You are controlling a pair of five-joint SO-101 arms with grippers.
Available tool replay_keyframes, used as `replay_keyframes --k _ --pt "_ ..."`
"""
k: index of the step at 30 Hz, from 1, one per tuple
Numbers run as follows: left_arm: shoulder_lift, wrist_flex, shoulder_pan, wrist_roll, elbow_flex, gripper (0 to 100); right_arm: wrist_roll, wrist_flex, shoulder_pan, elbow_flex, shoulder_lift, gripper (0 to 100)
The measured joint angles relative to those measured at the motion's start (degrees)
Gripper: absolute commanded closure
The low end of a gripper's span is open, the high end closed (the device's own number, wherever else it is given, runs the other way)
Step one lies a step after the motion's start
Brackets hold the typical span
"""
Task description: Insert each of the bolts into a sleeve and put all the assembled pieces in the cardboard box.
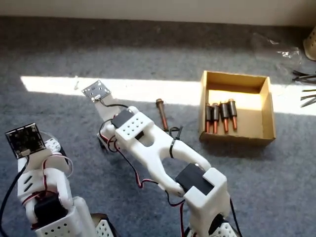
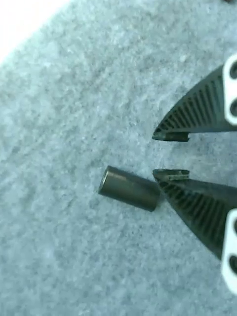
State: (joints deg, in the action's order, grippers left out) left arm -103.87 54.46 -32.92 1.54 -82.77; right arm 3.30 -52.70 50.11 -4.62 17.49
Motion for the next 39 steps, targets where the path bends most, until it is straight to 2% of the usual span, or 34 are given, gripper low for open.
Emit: replay_keyframes --k 4,10,16,21,26,31,39 --pt "0.0 0.0 -3.0 0.0 0.0 99 1.4 0.4 0.0 2.2 0.1 89.8" --pt "0.0 -0.2 -5.2 0.3 0.0 99 8.9 0.4 0.0 5.2 0.1 89.7" --pt "0.0 -0.2 -5.3 0.4 0.0 99 9.8 0.4 0.3 5.2 0.1 89.7" --pt "0.0 -0.2 -5.5 0.4 -0.4 99 14.4 1.3 0.9 5.2 0.1 89.4" --pt "0.0 -0.2 -8.8 0.4 -1.6 99 15.6 3.6 0.9 5.2 0.1 89.3" --pt "0.0 -0.2 -8.9 0.4 -1.6 99 15.6 8.3 0.9 5.2 0.1 89.2" --pt "0.0 -0.2 -8.9 0.4 -1.6 99 15.6 9.1 1.9 5.2 0.1 89.2"
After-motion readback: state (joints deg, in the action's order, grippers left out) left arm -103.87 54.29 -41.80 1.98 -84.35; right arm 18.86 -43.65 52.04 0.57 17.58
